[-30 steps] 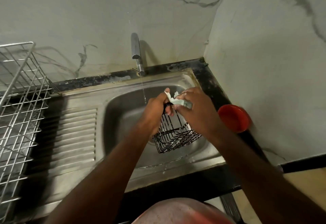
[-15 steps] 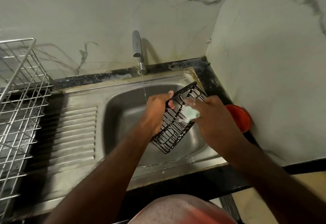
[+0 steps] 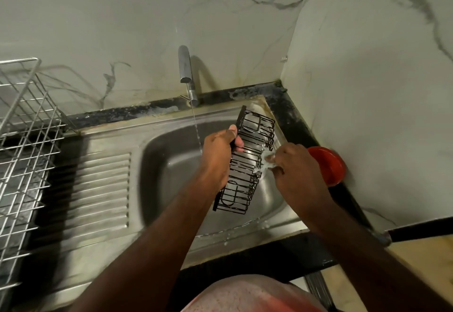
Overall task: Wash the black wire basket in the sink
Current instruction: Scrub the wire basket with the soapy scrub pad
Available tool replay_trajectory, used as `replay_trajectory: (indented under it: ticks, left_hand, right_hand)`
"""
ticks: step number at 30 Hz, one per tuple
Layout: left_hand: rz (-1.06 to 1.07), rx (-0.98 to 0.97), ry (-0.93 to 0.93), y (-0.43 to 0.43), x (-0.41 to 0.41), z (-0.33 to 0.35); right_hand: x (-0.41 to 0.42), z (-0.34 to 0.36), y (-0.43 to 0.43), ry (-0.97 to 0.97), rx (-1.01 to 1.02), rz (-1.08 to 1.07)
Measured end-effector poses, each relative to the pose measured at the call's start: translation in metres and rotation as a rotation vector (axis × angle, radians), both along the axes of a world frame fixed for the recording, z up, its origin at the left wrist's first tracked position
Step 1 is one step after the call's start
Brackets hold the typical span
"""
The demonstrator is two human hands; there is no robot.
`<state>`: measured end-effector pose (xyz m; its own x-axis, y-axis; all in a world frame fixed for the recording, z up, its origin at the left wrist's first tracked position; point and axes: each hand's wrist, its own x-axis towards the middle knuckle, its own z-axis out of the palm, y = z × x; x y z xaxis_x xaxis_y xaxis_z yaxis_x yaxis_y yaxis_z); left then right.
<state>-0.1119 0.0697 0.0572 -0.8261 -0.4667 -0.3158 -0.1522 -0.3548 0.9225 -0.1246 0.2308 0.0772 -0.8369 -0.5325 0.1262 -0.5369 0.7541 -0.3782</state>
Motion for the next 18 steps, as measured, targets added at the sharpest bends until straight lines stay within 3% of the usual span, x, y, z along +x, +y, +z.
replay_trajectory:
  ticks: [6, 10, 11, 14, 16, 18]
  left_hand:
    - [0.02, -0.116, 0.016, 0.002, 0.001, 0.0]
    - [0.083, -0.107, 0.019, 0.005, 0.004, 0.0]
    - [0.105, -0.105, 0.008, 0.004, 0.006, -0.001]
    - [0.157, -0.11, -0.044, -0.001, 0.01, -0.002]
    - [0.166, -0.124, -0.072, -0.001, 0.012, 0.0]
    - [0.18, -0.163, -0.087, 0.0, 0.011, -0.001]
  right_hand:
    - [0.006, 0.007, -0.023, 0.024, -0.083, 0.079]
    - [0.007, 0.009, -0.009, 0.105, -0.021, 0.105]
    - [0.007, 0.012, -0.001, 0.029, -0.03, 0.065]
    - [0.005, 0.022, 0.019, -0.138, -0.183, -0.051]
    - [-0.002, 0.032, 0.01, -0.117, -0.313, -0.054]
    - [-0.009, 0.034, -0.011, -0.05, -0.308, 0.02]
